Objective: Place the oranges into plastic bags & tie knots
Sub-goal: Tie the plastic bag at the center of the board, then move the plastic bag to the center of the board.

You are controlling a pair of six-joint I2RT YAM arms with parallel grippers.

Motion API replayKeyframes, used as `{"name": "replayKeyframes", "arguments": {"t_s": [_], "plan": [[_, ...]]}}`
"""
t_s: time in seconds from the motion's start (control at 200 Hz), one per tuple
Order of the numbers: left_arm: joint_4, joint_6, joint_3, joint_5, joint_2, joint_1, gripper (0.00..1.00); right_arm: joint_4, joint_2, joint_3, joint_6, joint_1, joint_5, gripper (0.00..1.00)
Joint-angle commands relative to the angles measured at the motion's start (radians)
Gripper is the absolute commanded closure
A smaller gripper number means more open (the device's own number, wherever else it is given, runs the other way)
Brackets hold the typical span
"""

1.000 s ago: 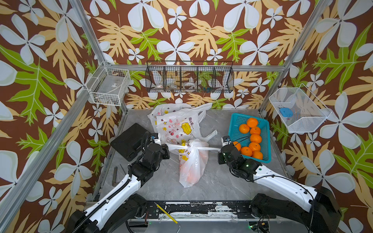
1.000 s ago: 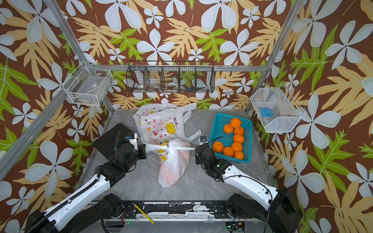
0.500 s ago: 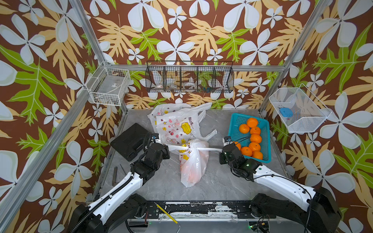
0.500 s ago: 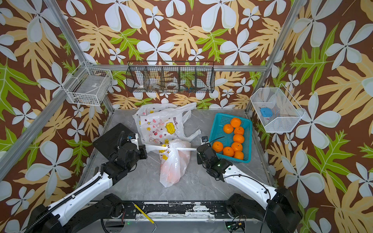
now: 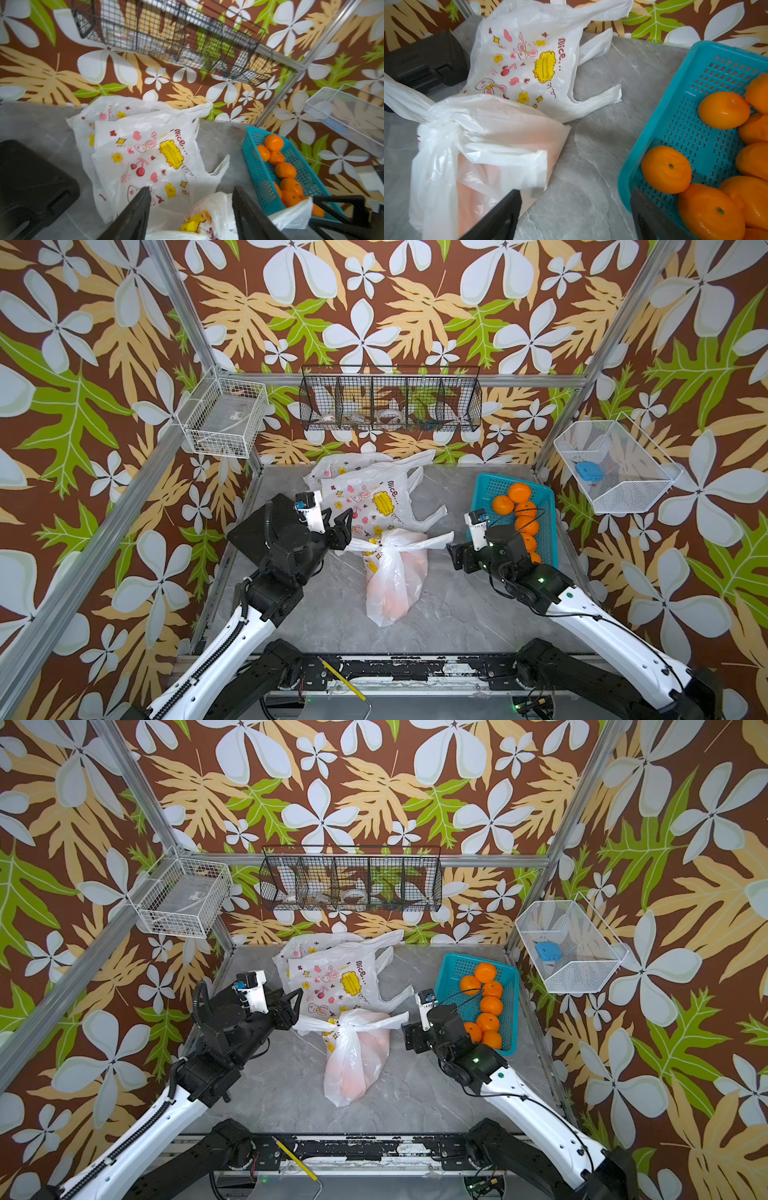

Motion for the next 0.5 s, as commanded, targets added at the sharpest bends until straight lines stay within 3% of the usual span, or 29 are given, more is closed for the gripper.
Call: {"name": "replayKeyframes", "arguments": {"t_s": [0.0, 0.16, 0.495], "plan": [[-0.023, 0.032, 0.044, 0.178, 0.039, -0.033, 0.32, -0.038, -0.062, 0.003, -0.009, -0.075, -0.137, 0.07], [-0.054, 0.076, 0.082, 0.128, 0.195, -0.129, 0.26, 0.036, -0.111, -0.043, 0.042, -0.185, -0.232, 0.03], [-0.058, 0.185, 0.145, 0.158, 0.516, -0.207, 0.18, 0.051, -0.090, -0.079, 0.050, -0.190, -0.204, 0.03]]}}
